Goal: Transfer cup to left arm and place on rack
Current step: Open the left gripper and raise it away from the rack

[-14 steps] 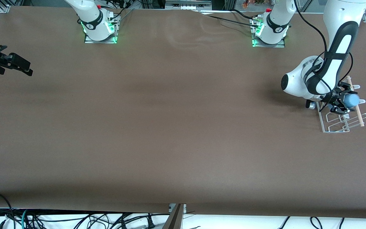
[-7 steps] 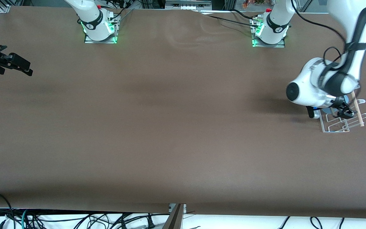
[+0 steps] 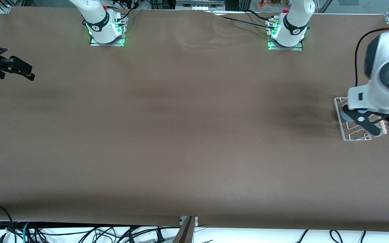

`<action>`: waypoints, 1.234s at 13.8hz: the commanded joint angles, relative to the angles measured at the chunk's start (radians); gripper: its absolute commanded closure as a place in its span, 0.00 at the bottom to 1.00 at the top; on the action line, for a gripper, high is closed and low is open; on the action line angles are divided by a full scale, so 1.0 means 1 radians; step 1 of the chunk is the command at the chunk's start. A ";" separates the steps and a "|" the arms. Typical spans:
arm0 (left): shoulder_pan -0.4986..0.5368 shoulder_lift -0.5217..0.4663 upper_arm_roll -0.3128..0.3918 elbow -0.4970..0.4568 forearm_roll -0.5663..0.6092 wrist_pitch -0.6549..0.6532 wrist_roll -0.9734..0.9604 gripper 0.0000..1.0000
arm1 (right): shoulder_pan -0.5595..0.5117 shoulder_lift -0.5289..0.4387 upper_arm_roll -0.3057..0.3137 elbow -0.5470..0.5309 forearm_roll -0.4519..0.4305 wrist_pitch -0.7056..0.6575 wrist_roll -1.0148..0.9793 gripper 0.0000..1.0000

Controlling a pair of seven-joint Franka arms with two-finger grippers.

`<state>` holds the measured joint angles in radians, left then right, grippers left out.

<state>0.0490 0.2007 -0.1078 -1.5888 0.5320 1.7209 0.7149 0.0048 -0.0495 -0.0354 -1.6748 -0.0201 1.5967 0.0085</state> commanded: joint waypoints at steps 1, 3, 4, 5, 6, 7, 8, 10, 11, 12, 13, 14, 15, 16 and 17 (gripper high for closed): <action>-0.024 0.003 0.002 0.118 -0.093 -0.029 -0.090 0.00 | -0.019 -0.007 0.019 0.009 -0.004 -0.017 0.014 0.00; -0.021 -0.040 0.004 0.118 -0.252 -0.070 -0.289 0.00 | -0.019 -0.007 0.019 0.009 -0.004 -0.017 0.014 0.00; -0.020 -0.041 0.004 0.121 -0.321 -0.119 -0.434 0.00 | -0.019 -0.007 0.019 0.009 -0.004 -0.017 0.014 0.00; -0.015 -0.046 0.005 0.122 -0.395 -0.139 -0.565 0.00 | -0.019 -0.007 0.019 0.009 -0.004 -0.017 0.014 0.00; -0.009 -0.058 0.010 0.122 -0.453 -0.141 -0.637 0.00 | -0.019 -0.007 0.019 0.009 -0.004 -0.017 0.014 0.00; -0.005 -0.063 0.017 0.122 -0.490 -0.142 -0.664 0.00 | -0.019 -0.007 0.019 0.009 -0.004 -0.017 0.014 0.00; 0.000 -0.064 0.031 0.124 -0.529 -0.155 -0.669 0.00 | -0.019 -0.007 0.019 0.009 -0.004 -0.017 0.014 0.00; 0.000 -0.067 0.039 0.125 -0.576 -0.205 -0.734 0.00 | -0.019 -0.007 0.019 0.009 -0.004 -0.017 0.014 0.00; 0.002 -0.069 0.039 0.125 -0.596 -0.210 -0.776 0.00 | -0.019 -0.007 0.019 0.009 -0.004 -0.017 0.014 0.00; 0.002 -0.069 0.039 0.124 -0.610 -0.211 -0.796 0.00 | -0.019 -0.007 0.019 0.009 -0.004 -0.017 0.014 0.00; 0.002 -0.067 0.039 0.125 -0.600 -0.211 -0.796 0.00 | -0.019 -0.007 0.019 0.009 -0.004 -0.017 0.014 0.00; 0.002 -0.064 0.039 0.125 -0.598 -0.211 -0.796 0.00 | -0.019 -0.007 0.019 0.009 -0.004 -0.017 0.014 0.00; 0.000 -0.061 0.036 0.127 -0.596 -0.213 -0.796 0.00 | -0.019 -0.007 0.019 0.009 -0.004 -0.017 0.014 0.00; -0.003 -0.057 0.036 0.144 -0.595 -0.214 -0.798 0.00 | -0.019 -0.007 0.019 0.009 -0.004 -0.017 0.014 0.00; -0.006 -0.054 0.036 0.153 -0.595 -0.213 -0.798 0.00 | -0.019 -0.007 0.019 0.009 -0.004 -0.017 0.014 0.00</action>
<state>0.0481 0.1426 -0.0710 -1.4700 -0.0486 1.5266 -0.0666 0.0044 -0.0496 -0.0353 -1.6744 -0.0201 1.5964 0.0085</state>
